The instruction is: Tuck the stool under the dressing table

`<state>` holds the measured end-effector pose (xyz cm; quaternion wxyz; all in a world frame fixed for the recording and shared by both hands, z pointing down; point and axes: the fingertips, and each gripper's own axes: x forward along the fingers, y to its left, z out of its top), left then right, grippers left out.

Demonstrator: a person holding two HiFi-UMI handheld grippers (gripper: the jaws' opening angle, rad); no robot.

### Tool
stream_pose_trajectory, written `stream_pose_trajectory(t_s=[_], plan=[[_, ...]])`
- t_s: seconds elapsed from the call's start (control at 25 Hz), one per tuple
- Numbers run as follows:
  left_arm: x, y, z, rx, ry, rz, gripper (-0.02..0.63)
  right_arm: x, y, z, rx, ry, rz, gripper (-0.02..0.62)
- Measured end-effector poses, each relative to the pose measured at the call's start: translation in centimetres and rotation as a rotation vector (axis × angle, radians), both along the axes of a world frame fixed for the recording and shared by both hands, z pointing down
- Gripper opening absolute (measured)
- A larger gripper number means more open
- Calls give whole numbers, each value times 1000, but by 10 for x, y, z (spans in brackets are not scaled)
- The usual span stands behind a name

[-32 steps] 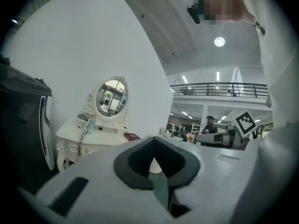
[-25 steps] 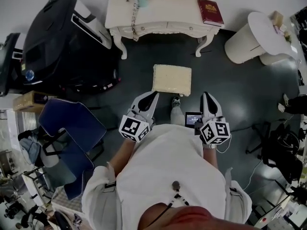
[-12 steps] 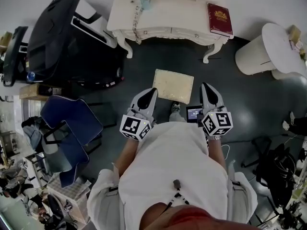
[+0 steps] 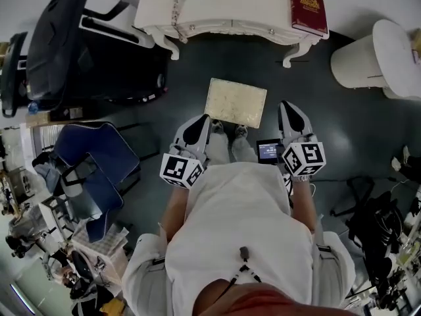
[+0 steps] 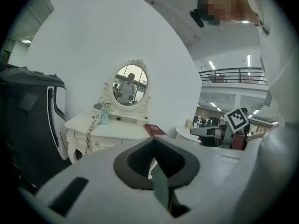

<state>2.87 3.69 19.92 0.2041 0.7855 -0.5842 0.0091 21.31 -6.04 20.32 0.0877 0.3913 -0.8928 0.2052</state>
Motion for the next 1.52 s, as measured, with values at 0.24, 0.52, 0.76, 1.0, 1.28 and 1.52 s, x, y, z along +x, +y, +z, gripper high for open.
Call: stream_pose_trajectory(t_s=[0.24,0.52,0.76,1.0,1.28,1.52], plan=[[-7,-25,50,-82,24,93,6,-8,-10,47,-109,56,19,8],[-11,-70,117,-153,-33,231,6,-8,-33,118,-203,134,7,8],[-29,-71,204,-257,-50,291,55,-12,-39,202,-282,180,17,8],[-26,-76,327,-396,-25,344,87,6,-38,330,-400,284,7,8],[-34,-71,458,-555,5,327,103,31,-24,473,-532,369,-13,8],[-50,-57,540,-686,55,266,149,57,-18,565,-706,300,131,10]])
